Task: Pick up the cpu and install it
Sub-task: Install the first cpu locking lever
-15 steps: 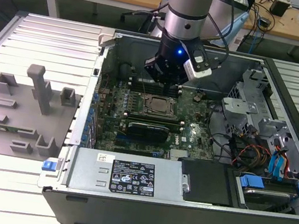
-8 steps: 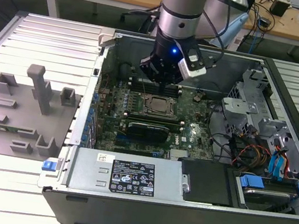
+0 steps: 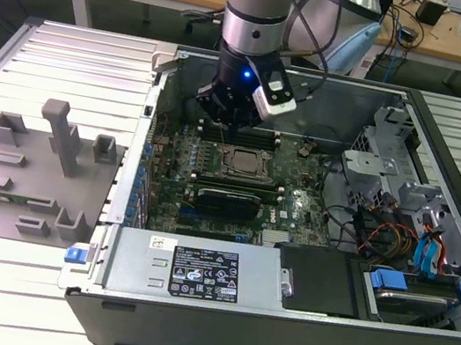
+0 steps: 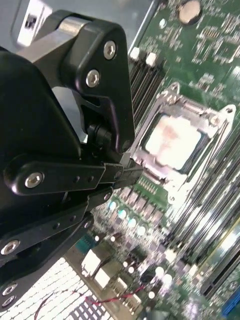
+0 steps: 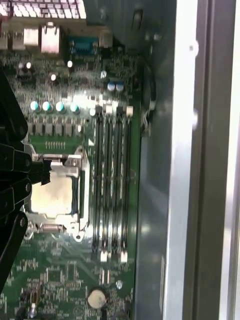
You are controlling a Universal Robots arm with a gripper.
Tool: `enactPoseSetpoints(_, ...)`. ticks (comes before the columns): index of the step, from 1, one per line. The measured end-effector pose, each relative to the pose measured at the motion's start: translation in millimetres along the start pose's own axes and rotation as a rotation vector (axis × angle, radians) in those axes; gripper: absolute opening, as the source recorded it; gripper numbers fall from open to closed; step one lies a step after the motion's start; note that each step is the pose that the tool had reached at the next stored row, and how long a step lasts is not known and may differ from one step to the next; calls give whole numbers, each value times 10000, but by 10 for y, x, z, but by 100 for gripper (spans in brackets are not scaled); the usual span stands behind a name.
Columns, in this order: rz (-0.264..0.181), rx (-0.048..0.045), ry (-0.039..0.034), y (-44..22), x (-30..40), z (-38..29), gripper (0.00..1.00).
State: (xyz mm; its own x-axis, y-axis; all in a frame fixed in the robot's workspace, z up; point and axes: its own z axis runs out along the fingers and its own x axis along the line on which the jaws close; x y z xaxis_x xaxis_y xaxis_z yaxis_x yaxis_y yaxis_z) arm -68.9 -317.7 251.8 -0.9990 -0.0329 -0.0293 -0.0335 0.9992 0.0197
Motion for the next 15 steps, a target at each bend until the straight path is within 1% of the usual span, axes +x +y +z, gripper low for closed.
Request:
enactPoseSetpoints(3, 0, -1, -1, 4, 120, -3, 11)
enactPoseSetpoints(7, 0, 0, -1, 9, 265, -7, 11)
enactPoseSetpoints(9, -1, -5, -1, 10, 307, -8, 11)
enactPoseSetpoints(11, 0, -39, -5, 11, 337, -9, 11)
enactPoseSetpoints(12, 2, -86, -17, 12, 351, -10, 11)
enactPoseSetpoints(13, 4, -166, -32, 12, 366, -10, 11)
enactPoseSetpoints(15, 10, -364, -58, 13, 396, -11, 11)
